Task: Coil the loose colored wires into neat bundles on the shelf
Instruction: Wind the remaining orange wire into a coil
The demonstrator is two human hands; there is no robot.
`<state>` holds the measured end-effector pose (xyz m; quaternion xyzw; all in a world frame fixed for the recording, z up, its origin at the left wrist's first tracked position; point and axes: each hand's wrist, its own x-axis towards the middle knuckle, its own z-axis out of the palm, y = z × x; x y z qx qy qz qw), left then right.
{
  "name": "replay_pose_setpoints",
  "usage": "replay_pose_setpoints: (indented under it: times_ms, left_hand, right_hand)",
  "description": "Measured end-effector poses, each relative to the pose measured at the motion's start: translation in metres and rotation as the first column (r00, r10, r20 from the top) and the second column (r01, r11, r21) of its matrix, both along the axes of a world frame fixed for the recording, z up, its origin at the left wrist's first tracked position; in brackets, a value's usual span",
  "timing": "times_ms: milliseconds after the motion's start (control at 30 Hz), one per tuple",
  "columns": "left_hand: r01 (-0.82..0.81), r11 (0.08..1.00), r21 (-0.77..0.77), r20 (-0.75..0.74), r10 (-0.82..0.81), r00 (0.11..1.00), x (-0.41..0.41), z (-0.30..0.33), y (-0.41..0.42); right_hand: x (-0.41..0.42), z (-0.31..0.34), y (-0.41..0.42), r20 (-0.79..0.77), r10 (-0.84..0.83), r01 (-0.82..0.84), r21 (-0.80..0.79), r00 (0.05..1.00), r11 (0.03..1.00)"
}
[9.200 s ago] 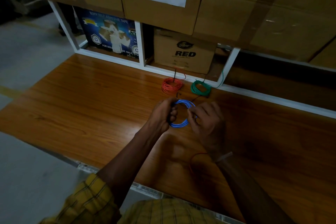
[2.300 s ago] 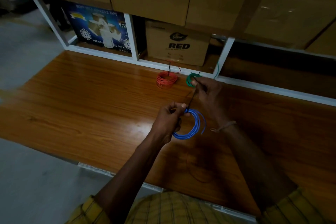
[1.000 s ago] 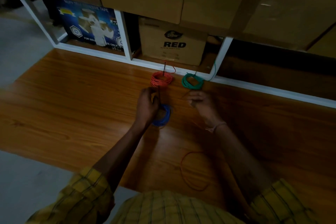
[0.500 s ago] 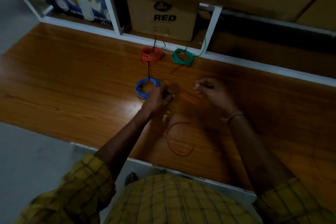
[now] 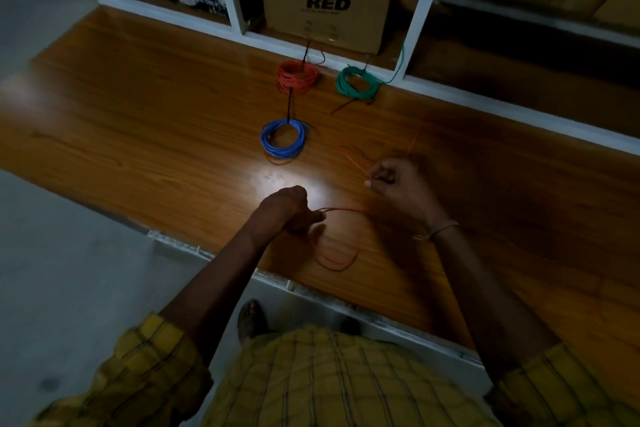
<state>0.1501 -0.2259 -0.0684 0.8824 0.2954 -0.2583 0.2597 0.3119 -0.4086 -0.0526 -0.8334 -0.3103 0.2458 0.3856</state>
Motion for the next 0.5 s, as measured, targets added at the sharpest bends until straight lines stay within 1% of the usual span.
replay_pose_setpoints:
  times_ms: [33,67,100,133,200,233,267,300,367,400,433,467,500]
  left_hand:
    - [-0.057,0.991,-0.125,-0.016,0.055,0.998,-0.002,0.003,-0.002]
    - [-0.15,0.946,-0.288,-0.016,0.151,0.988,-0.005,0.008,-0.005]
    - [-0.232,0.866,-0.443,-0.004,0.257,0.966,-0.008,0.011,-0.009]
    - [-0.28,0.781,-0.559,0.026,0.353,0.935,-0.012,0.015,-0.012]
    - [-0.283,0.642,-0.712,0.132,0.519,0.845,-0.016,0.021,-0.015]
    - [-0.248,0.565,-0.787,0.18,0.595,0.783,-0.017,0.024,-0.015]
    - [-0.188,0.468,-0.864,0.203,0.664,0.719,-0.017,0.027,-0.013]
    - [-0.116,0.35,-0.929,0.192,0.728,0.658,-0.015,0.031,-0.011]
    - [0.031,0.093,-0.995,0.094,0.815,0.572,-0.011,0.037,-0.009]
    - [0.089,-0.006,-0.996,0.044,0.836,0.546,-0.008,0.04,-0.008]
    - [0.142,-0.073,-0.987,0.013,0.848,0.53,-0.004,0.042,-0.009]
    - [0.185,-0.113,-0.976,-0.001,0.855,0.519,-0.001,0.044,-0.008]
    - [0.22,-0.129,-0.967,0.002,0.86,0.511,0.002,0.046,-0.007]
  right_hand:
    - [0.0,-0.002,0.0,0.005,-0.012,0.012,0.012,1.0,1.0]
    - [-0.001,-0.003,0.001,0.006,-0.028,0.028,0.025,1.0,0.999]
    - [-0.001,-0.002,0.0,0.005,-0.045,0.044,0.043,0.999,0.998]
    - [-0.002,-0.001,-0.001,0.009,-0.062,0.061,0.061,0.998,0.996]
    - [-0.002,0.004,-0.006,0.049,-0.075,0.071,0.086,0.996,0.994]
    - [-0.002,0.006,-0.009,0.065,-0.066,0.06,0.086,0.996,0.994]
    - [-0.003,0.008,-0.011,0.068,-0.052,0.045,0.098,0.996,0.994]
    - [-0.005,0.008,-0.013,0.097,-0.04,0.031,0.089,0.994,0.996]
    - [-0.008,0.004,-0.015,0.241,-0.003,-0.011,0.057,0.97,0.998]
    - [-0.008,0.002,-0.014,0.307,0.024,-0.034,0.025,0.952,0.999]
    - [-0.01,0.001,-0.014,0.356,0.044,-0.045,-0.005,0.934,0.999]
    - [-0.011,0.002,-0.014,0.393,0.052,-0.049,-0.019,0.918,0.999]
    - [-0.013,0.005,-0.014,0.426,0.061,-0.053,-0.031,0.902,0.998]
